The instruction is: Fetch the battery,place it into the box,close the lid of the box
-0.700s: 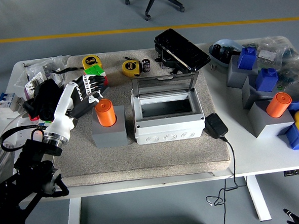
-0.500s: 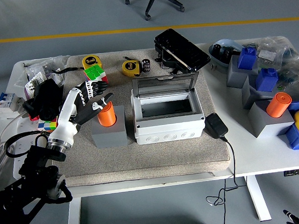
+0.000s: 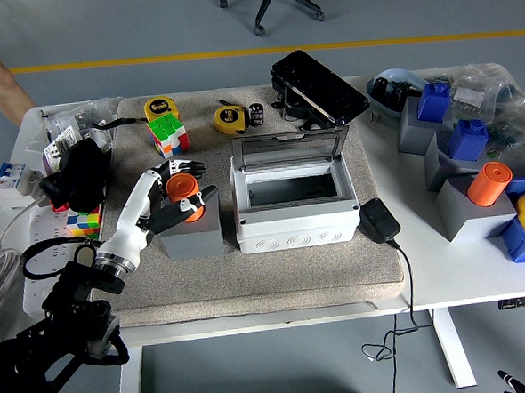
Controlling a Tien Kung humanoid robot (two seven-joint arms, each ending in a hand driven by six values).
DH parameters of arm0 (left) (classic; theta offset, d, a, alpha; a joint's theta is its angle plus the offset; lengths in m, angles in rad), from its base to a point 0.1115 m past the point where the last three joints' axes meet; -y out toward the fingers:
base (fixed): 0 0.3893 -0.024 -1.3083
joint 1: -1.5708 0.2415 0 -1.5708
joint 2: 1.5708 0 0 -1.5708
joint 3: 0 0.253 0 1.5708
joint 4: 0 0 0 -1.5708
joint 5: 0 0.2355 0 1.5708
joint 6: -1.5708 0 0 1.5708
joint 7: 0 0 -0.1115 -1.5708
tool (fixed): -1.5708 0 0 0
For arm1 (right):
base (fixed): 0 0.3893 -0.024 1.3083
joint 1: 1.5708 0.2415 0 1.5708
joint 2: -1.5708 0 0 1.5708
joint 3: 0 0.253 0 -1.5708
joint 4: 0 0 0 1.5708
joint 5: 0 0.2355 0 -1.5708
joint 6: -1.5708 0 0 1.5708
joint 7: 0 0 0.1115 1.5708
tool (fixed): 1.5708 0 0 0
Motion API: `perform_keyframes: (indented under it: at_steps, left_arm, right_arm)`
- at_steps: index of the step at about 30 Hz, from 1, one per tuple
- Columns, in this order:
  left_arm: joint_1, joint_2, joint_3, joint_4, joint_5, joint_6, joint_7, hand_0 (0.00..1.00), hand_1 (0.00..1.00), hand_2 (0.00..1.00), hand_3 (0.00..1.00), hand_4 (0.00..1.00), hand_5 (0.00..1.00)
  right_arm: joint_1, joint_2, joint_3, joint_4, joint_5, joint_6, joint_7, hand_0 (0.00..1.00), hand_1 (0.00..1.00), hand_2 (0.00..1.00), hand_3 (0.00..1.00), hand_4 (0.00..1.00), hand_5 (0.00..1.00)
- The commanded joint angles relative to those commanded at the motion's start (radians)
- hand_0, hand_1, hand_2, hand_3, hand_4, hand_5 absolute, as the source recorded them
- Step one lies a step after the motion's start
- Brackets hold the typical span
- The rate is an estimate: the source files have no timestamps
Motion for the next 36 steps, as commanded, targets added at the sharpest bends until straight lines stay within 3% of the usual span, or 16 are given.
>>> perform_keyframes:
  at_steps: [3, 4, 15, 16, 21, 22, 36]
  left_arm:
    - [-0.007, -0.001, 0.008, 0.006, 0.005, 0.004, 0.004, 0.672, 0.692, 0.683, 0.616, 0.998, 0.253]
    - [-0.01, -0.001, 0.011, 0.008, 0.005, 0.005, 0.005, 0.672, 0.676, 0.639, 0.605, 0.998, 0.183]
    - [-0.032, -0.005, 0.039, 0.023, -0.022, 0.011, 0.001, 0.626, 0.651, 0.617, 0.596, 0.998, 0.139]
    - [-0.035, -0.006, 0.041, 0.024, -0.023, 0.011, 0.001, 0.487, 0.569, 0.596, 0.581, 0.998, 0.087]
    - [-0.043, -0.009, 0.046, 0.026, -0.035, 0.013, -0.007, 0.487, 0.569, 0.596, 0.581, 0.998, 0.087]
    - [-0.043, -0.009, 0.043, 0.025, -0.035, 0.013, -0.008, 0.428, 0.543, 0.586, 0.576, 0.976, 0.075]
    - [-0.051, -0.011, 0.057, 0.033, -0.055, 0.012, -0.002, 0.435, 0.527, 0.581, 0.576, 0.96, 0.011]
  right_arm:
    - [0.0, 0.0, 0.0, 0.0, 0.003, 0.001, 0.0, 0.583, 0.64, 0.662, 0.577, 0.939, 0.506]
    - [0.0, 0.0, 0.001, 0.0, 0.002, 0.001, 0.0, 0.583, 0.639, 0.663, 0.577, 0.939, 0.505]
    - [0.001, -0.001, -0.003, 0.0, 0.006, 0.0, -0.001, 0.583, 0.639, 0.663, 0.577, 0.94, 0.505]
    - [0.001, -0.001, -0.002, 0.0, 0.006, 0.0, -0.001, 0.584, 0.639, 0.662, 0.577, 0.939, 0.503]
    - [0.003, -0.001, -0.003, 0.0, 0.006, 0.0, -0.001, 0.584, 0.639, 0.662, 0.577, 0.939, 0.503]
    - [0.003, -0.001, -0.002, 0.0, 0.005, -0.001, -0.001, 0.581, 0.639, 0.663, 0.577, 0.939, 0.503]
    - [0.003, -0.001, -0.005, 0.0, 0.007, 0.001, -0.001, 0.582, 0.638, 0.663, 0.576, 0.939, 0.502]
